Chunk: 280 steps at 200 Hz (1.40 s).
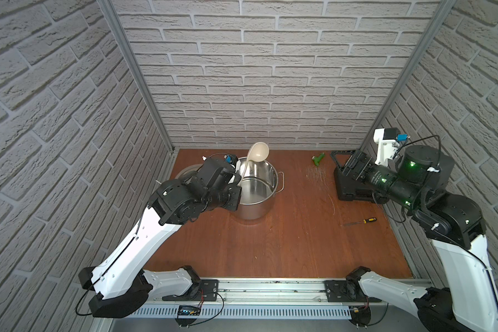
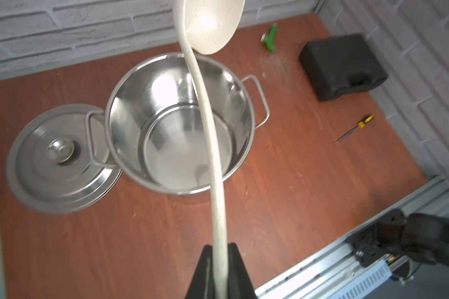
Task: Stir the soup with a spoon
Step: Adjust the spoon, then stir the soup in the pan with a stick.
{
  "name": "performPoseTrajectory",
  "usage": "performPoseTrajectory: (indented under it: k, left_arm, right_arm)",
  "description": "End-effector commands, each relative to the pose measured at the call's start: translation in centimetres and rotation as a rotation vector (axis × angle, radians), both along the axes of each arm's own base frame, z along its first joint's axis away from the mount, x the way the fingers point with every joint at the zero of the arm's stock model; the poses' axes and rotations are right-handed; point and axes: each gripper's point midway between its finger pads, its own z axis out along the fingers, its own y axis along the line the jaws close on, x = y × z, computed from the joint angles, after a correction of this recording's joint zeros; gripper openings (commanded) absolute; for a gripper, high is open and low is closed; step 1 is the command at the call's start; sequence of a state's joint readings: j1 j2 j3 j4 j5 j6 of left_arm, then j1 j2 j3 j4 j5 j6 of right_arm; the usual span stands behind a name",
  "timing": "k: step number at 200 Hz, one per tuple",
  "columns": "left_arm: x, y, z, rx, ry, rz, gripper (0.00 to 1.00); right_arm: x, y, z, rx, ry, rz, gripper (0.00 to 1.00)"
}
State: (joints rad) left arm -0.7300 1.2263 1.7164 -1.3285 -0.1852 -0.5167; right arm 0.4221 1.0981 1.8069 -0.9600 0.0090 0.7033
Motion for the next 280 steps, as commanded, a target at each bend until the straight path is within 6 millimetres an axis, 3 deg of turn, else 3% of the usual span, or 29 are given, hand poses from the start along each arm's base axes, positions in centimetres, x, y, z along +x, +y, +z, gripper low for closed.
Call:
performPoseTrajectory:
  k: [1, 26, 53, 72, 99, 153, 210, 247, 280]
  left_arm:
    - [-2.7, 3.8, -4.1, 0.29, 0.215, -0.02, 0.0]
    - [-1.2, 4.5, -4.1, 0.388, 0.189, 0.011, 0.0]
    - [2.2, 4.3, -2.8, 0.453, 0.11, 0.049, 0.0]
    - [4.6, 3.3, -2.3, 0.503, 0.078, 0.036, 0.0]
    - [7.0, 2.4, -3.3, 0.6, 0.127, -0.006, 0.0]
    - [7.8, 1.6, -6.3, 0.639, 0.218, -0.07, 0.0]
    - [9.6, 1.6, -9.0, 0.706, 0.276, -0.082, 0.0]
    - [10.8, 0.1, -9.9, 0.684, 0.262, -0.119, 0.0]
    - [11.1, -2.4, -10.0, 0.625, 0.241, -0.184, 0.0]
  right_arm:
    - [1.9, 0.3, -2.8, -0.116, 0.055, -0.004, 0.89]
    - [3.2, 1.6, -4.9, -0.111, 0.113, 0.032, 0.87]
    - [3.8, 2.5, -7.5, -0.136, 0.196, 0.068, 0.86]
    - [3.6, 2.3, -9.0, -0.17, 0.231, 0.074, 0.86]
    - [2.8, 1.3, -10.7, -0.233, 0.27, 0.059, 0.86]
    - [1.1, -1.8, -12.1, -0.353, 0.262, -0.011, 0.86]
    - [1.3, -1.1, -14.1, -0.335, 0.303, 0.033, 0.86]
    - [1.8, -1.0, -13.4, -0.308, 0.275, 0.015, 0.86]
    - [1.5, -1.5, -13.4, -0.305, 0.274, -0.002, 0.85]
